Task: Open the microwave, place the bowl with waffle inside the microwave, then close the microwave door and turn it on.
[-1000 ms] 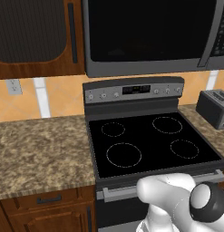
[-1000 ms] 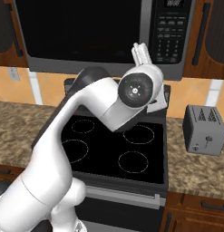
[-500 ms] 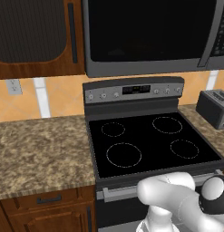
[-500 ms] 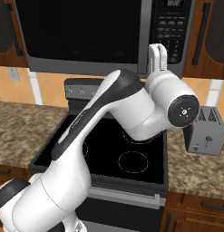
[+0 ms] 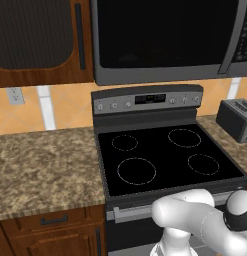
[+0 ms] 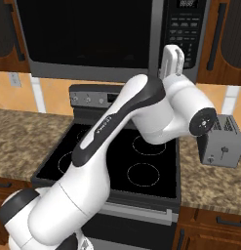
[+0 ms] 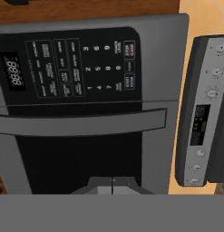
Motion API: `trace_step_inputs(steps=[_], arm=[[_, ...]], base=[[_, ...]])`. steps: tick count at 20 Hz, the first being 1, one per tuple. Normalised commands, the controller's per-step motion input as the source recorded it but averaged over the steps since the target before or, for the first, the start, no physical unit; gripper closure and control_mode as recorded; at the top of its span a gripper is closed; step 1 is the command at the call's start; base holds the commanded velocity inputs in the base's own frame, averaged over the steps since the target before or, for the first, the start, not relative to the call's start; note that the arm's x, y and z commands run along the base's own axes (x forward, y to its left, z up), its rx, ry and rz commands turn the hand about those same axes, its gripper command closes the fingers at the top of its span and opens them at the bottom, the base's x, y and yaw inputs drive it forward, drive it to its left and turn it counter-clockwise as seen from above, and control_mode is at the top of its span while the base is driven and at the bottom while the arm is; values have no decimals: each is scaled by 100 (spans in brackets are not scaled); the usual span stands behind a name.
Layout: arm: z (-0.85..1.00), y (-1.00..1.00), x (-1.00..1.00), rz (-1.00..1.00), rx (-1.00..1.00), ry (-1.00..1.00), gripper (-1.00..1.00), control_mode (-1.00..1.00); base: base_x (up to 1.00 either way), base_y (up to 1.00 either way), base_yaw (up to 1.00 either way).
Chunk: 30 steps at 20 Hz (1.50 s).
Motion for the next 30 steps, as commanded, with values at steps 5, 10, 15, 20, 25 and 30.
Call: trace_step_inputs(steps=[5,10,15,20,25,30], arm=[[-27,-1,27,-2,0,0,100,-100],[-15,-7,9,-5,0,0,100,-100],[0,-16,16,-7,0,0,100,-100],[0,-5,9,-2,1,0,100,-100],[0,-2,21,0,3,0,100,-100],[0,-13,38,0,6,0,100,-100]], base=[[0,0,0],[0,0,0],[0,0,0],[0,0,0],[0,0,0],[0,0,0]])
